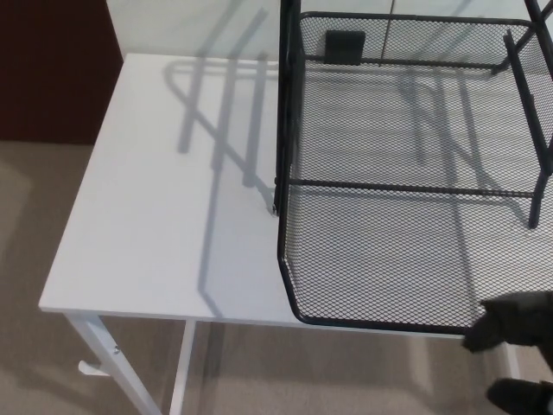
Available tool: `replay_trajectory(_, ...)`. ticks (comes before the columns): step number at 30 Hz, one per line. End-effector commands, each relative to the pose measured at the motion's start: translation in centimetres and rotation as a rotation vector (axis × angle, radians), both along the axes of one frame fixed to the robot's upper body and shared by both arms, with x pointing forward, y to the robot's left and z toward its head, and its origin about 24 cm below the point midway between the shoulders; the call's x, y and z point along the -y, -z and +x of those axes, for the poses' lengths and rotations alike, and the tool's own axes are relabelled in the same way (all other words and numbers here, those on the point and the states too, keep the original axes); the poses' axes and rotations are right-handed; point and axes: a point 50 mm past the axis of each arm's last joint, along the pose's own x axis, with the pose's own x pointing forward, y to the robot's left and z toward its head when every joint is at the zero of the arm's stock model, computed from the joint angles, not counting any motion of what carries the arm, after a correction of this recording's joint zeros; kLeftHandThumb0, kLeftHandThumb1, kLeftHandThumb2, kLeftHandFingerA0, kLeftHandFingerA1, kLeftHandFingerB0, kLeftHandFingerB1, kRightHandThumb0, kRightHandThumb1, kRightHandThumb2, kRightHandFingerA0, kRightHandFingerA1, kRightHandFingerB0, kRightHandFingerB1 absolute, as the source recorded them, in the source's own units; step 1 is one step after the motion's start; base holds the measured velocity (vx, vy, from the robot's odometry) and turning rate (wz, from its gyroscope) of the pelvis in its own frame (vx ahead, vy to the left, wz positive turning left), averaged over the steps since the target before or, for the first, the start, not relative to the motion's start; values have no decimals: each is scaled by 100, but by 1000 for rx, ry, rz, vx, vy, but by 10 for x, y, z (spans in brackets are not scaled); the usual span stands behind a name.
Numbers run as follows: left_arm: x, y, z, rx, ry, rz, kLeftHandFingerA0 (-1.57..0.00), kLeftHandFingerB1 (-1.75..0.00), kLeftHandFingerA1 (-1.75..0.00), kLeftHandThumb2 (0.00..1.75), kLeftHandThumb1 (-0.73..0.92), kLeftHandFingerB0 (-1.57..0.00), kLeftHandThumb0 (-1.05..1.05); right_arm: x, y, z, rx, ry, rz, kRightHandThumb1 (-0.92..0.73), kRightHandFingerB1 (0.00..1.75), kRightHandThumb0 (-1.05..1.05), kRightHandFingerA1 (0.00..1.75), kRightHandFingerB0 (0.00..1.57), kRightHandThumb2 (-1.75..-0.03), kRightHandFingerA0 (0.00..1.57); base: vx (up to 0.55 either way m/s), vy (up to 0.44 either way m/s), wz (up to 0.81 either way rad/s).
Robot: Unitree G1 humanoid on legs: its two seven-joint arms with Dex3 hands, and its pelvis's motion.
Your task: The robot walks towards a file tray kept in the middle of a desk and uses its right hand to grab a tray and pulls it out towards itself
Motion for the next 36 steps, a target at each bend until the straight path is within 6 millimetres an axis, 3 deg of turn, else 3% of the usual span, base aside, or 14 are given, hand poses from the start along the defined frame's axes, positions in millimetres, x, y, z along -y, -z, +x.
replay_trajectory(1,-15,1,-10,-68,14,52,-72,-58,-67,49,26,-38,-58,34,-67,-41,-431,-663,658,-17,61,-35,65,121,-47,140,0,0,0)
replay_trajectory(4,-15,0,-7,-63,15,53,-71,-59,-67,49,27,-38,-58,38,-49,-41,-515,-554,651,-20,63,-34,67,119,-49,137,0,0,0)
replay_trajectory(8,-14,-1,-5,-65,10,52,-70,-57,-65,49,26,-38,-53,46,0,-48,-752,-278,631,-36,63,-44,64,110,-51,121,0,0,0)
replay_trajectory(12,-15,-3,-3,-56,14,52,-69,-58,-67,49,27,-38,-53,51,31,-45,-897,-179,567,-37,64,-20,68,98,-51,110,0,0,0)
replay_trajectory(14,-17,-3,-3,-61,20,64,-68,-57,-66,49,28,-38,-55,58,58,-39,-959,-103,493,-37,62,-35,64,102,-51,113,0,0,0)
replay_trajectory(20,-16,-2,-2,-61,14,73,-69,-55,-65,50,28,-38,-56,74,90,-29,-1031,16,403,-39,57,-41,63,99,-52,117,0,0,0)
replay_trajectory(21,-17,-3,-1,-57,12,73,-69,-56,-66,49,28,-37,-55,78,99,-25,-1054,46,362,-36,58,-43,65,90,-54,110,0,0,0)
replay_trajectory(26,-17,-2,-1,-58,17,78,-74,-59,-66,50,28,-39,-56,92,125,-12,-1138,199,181,-43,52,-42,56,84,-53,102,0,0,0)
replay_trajectory(29,-16,-2,-2,-62,22,84,-71,-57,-66,50,28,-39,-58,98,144,0,-1161,306,83,-49,45,-46,47,66,-55,72,0,0,0)
replay_trajectory(30,-16,-2,-2,-60,20,79,-70,-57,-66,50,28,-39,-55,100,151,6,-1154,341,97,-44,48,-48,52,42,-73,49,0,0,0)
replay_trajectory(31,-15,-1,-3,-60,14,68,-70,-57,-66,50,28,-39,-55,102,159,11,-1148,381,129,-44,48,-48,52,42,-73,49,0,0,0)
replay_trajectory(32,-15,-1,-3,-58,21,72,-70,-57,-65,50,28,-39,-55,103,169,18,-1132,449,196,-42,45,-47,49,32,-71,34,0,0,0)
replay_trajectory(35,-13,-1,-2,-57,30,81,-71,-57,-65,50,29,-39,-56,104,178,27,-1126,500,232,-54,37,-42,41,37,-56,35,0,0,0)
replay_trajectory(36,-12,0,-1,-53,31,75,-71,-57,-66,50,29,-39,-57,104,184,33,-1123,520,270,-38,51,-23,53,14,-90,16,0,0,0)
